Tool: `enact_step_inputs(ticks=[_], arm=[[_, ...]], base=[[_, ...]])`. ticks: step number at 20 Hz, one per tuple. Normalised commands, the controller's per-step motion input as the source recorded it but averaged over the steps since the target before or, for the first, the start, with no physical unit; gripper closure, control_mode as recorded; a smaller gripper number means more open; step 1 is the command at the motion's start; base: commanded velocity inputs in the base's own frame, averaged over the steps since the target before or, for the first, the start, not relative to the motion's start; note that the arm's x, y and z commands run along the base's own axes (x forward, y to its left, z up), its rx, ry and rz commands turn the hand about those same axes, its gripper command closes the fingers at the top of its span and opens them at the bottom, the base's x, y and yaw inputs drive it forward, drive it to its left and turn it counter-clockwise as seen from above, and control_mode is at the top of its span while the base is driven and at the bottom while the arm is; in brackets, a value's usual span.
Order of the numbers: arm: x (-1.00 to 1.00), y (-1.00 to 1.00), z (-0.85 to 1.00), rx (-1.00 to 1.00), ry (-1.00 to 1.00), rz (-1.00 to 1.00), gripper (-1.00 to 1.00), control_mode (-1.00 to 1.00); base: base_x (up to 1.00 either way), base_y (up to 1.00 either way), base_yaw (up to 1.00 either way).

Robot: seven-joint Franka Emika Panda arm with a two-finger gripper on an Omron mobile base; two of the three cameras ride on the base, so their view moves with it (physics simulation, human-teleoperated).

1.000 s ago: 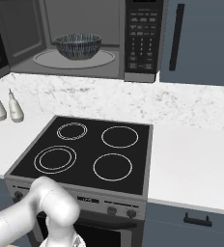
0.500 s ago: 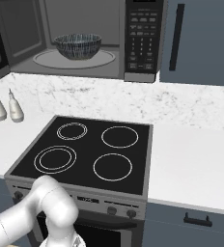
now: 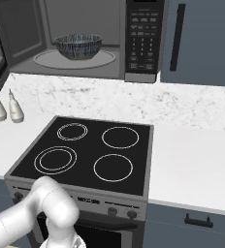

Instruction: Open the microwave, place the bowl with waffle inside the microwave, then close the microwave door and turn it on.

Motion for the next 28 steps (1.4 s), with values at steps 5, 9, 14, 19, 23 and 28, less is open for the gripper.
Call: enact_step_inputs(ticks=[5, 9, 14, 19, 23, 28], arm=[[0.0, -0.74, 0.47, 0.17, 0.0, -0.07, -1.0, -1.0], [0.0, -0.54, 0.49, 0.09, 0.0, -0.06, -1.0, -1.0], [0.0, -0.58, 0.39, 0.05, 0.03, -0.01, -1.0, -1.0], [0.0, -0.73, 0.53, 0.02, 0.16, 0.0, -1.0, -1.0], [0.0, -0.67, 0.47, 0.0, 0.2, 0.0, -1.0, -1.0], [0.0, -0.63, 0.38, 0.0, 0.21, 0.03, -1.0, -1.0]], base=[[0.0, 0.0, 0.0], [0.0, 0.0, 0.0], [0.0, 0.0, 0.0], [0.0, 0.0, 0.0], [0.0, 0.0, 0.0], [0.0, 0.0, 0.0]])
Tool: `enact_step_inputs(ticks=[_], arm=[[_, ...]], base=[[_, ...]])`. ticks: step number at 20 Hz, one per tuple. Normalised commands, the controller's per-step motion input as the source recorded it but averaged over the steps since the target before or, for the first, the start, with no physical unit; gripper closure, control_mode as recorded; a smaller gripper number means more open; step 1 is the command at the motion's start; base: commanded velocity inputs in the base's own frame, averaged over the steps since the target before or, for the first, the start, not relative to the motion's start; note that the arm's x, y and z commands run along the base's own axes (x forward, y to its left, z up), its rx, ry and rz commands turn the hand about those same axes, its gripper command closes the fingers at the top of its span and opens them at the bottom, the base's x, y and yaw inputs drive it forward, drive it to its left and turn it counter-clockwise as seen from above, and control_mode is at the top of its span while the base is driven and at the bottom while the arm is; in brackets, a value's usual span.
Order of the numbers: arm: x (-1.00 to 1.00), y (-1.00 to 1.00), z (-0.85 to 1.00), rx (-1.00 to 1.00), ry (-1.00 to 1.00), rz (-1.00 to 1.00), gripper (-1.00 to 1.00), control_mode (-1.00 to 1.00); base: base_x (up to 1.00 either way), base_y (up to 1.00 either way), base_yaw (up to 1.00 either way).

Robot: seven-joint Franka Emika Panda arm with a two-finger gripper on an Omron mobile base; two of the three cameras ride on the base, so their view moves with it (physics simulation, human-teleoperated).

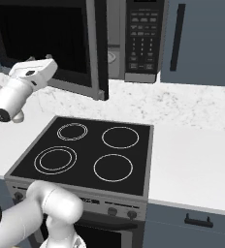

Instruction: Open the microwave, place the bowl with waffle inside the microwave, then close the microwave door and turn it on.

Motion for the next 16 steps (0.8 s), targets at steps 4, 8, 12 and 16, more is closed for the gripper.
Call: enact_step_inputs(ticks=[4, 8, 12, 16], arm=[[0.0, -0.49, 0.06, 0.0, 0.18, 0.11, -1.0, -1.0], [0.0, -0.34, 0.02, 0.0, 0.17, 0.13, -1.0, -1.0], [0.0, -0.11, 0.14, -0.01, 0.2, 0.1, -1.0, -1.0], [0.0, 0.0, 0.01, -0.03, 0.25, 0.11, -1.0, -1.0]], base=[[0.0, 0.0, 0.0], [0.0, 0.0, 0.0], [0.0, 0.0, 0.0], [0.0, 0.0, 0.0]])
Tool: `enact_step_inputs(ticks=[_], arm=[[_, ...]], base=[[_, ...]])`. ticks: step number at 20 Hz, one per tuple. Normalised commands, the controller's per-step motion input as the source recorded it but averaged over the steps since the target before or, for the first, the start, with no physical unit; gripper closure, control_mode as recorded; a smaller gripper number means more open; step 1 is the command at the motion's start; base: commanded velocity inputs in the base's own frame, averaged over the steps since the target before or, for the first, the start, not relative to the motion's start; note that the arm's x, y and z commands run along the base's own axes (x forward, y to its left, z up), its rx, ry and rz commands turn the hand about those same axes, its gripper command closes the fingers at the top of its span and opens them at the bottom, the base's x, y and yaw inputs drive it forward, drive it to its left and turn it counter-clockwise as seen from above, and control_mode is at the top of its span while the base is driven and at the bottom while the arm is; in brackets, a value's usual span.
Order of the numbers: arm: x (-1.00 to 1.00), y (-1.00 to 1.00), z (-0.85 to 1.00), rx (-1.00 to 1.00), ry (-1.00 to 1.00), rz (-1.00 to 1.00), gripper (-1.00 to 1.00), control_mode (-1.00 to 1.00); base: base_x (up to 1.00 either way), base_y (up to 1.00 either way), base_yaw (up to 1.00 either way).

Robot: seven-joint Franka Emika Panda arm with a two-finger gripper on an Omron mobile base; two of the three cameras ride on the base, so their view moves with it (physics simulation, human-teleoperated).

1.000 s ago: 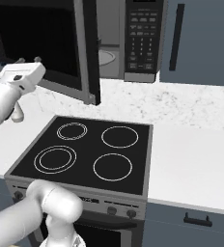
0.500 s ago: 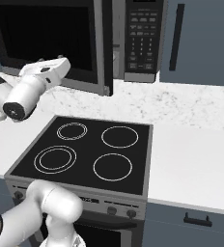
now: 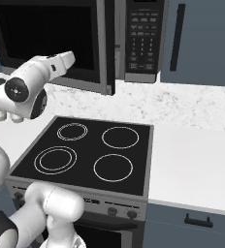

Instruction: Open the microwave, place the bowl with waffle inside the microwave, then close the microwave door and turn it on.

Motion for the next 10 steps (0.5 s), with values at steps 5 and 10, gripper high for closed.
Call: enact_step_inputs(ticks=[5, 10], arm=[[0.06, 0.0, 0.02, 0.01, 0.19, 0.04, -1.0, -1.0], [0.36, 0.0, 0.0, 0.02, 0.05, 0.0, -1.0, -1.0]], base=[[0.0, 0.0, 0.0], [0.0, 0.0, 0.0]])
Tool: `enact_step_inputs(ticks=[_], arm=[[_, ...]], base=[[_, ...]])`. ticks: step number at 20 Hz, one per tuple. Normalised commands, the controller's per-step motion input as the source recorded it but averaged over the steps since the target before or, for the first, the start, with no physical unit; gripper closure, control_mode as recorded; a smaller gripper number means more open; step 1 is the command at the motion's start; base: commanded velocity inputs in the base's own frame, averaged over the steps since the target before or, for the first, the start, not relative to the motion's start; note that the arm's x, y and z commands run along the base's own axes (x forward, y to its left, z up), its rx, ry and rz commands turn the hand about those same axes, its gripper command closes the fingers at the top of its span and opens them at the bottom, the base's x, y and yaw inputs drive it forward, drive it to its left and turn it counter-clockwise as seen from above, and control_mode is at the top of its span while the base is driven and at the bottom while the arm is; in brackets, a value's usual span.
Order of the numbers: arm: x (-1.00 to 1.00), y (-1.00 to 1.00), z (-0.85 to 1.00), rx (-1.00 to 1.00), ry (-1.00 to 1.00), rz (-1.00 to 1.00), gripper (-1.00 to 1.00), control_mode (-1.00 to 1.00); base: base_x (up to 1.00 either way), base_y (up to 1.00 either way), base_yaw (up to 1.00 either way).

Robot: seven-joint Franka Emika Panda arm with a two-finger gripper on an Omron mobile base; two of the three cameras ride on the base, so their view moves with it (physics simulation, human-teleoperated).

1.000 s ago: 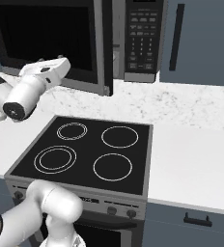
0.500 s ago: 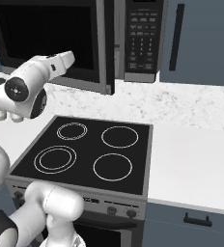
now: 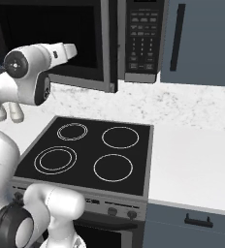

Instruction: Open the microwave, place the bowl with waffle inside the microwave, then close the microwave door and turn it on.

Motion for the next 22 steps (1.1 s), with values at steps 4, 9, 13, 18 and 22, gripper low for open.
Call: enact_step_inputs(ticks=[4, 9, 13, 18, 22], arm=[[0.46, 0.0, 0.0, 0.0, 0.0, 0.0, -1.0, -1.0], [0.4, 0.0, 0.0, 0.0, 0.01, 0.0, -1.0, -1.0], [0.39, 0.0, 0.02, 0.0, 0.05, 0.0, -1.0, -1.0], [0.28, 0.0, 0.0, 0.0, 0.02, 0.0, -1.0, -1.0], [0.19, 0.0, 0.0, 0.0, 0.0, 0.0, -1.0, -1.0]], base=[[0.0, 0.0, 0.0], [0.0, 0.0, 0.0], [0.0, 0.0, 0.0], [0.0, 0.0, 0.0], [0.0, 0.0, 0.0]])
